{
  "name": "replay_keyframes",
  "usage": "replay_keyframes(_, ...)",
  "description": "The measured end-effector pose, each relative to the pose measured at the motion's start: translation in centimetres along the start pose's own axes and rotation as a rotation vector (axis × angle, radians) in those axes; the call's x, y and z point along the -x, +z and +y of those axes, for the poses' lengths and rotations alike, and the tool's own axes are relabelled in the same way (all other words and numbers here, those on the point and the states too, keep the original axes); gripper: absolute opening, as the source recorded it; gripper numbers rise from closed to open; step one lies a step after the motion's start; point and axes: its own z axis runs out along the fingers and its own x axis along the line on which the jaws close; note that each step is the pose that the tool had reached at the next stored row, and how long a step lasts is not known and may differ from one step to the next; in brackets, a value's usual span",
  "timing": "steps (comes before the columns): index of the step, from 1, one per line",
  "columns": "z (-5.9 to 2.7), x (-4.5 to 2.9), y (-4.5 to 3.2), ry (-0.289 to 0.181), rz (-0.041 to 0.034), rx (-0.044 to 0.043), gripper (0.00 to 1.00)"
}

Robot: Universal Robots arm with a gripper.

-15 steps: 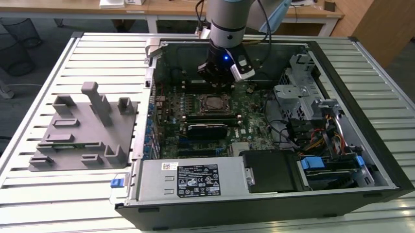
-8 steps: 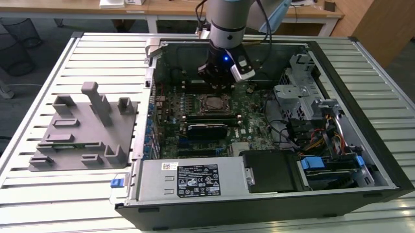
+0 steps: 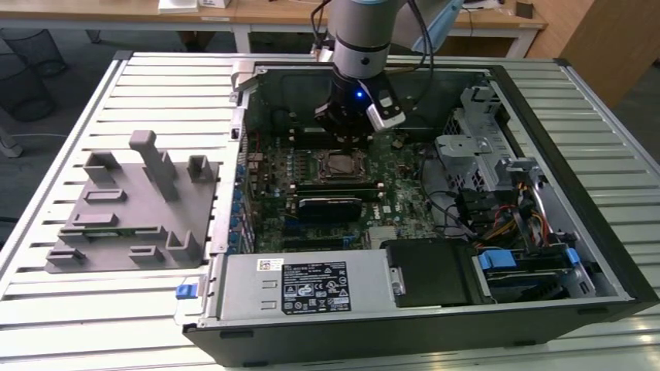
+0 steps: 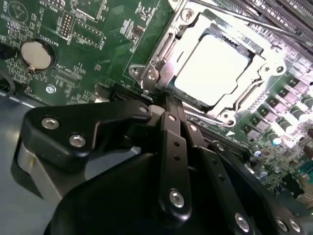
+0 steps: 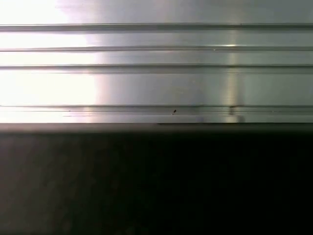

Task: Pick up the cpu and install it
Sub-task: 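Install the first cpu locking lever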

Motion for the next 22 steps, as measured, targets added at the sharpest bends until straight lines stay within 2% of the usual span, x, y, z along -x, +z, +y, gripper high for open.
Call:
replay_keyframes(7, 0.02, -0.05, -0.75, 0.000, -0.0001, 0.0000, 0.11)
replay_keyframes(12, 0.02, -0.55, -0.76, 0.000, -0.0002, 0.0022, 0.11)
replay_keyframes(22, 0.22, -0.51, -0.75, -0.029, 0.0005, 0.0030, 0.11)
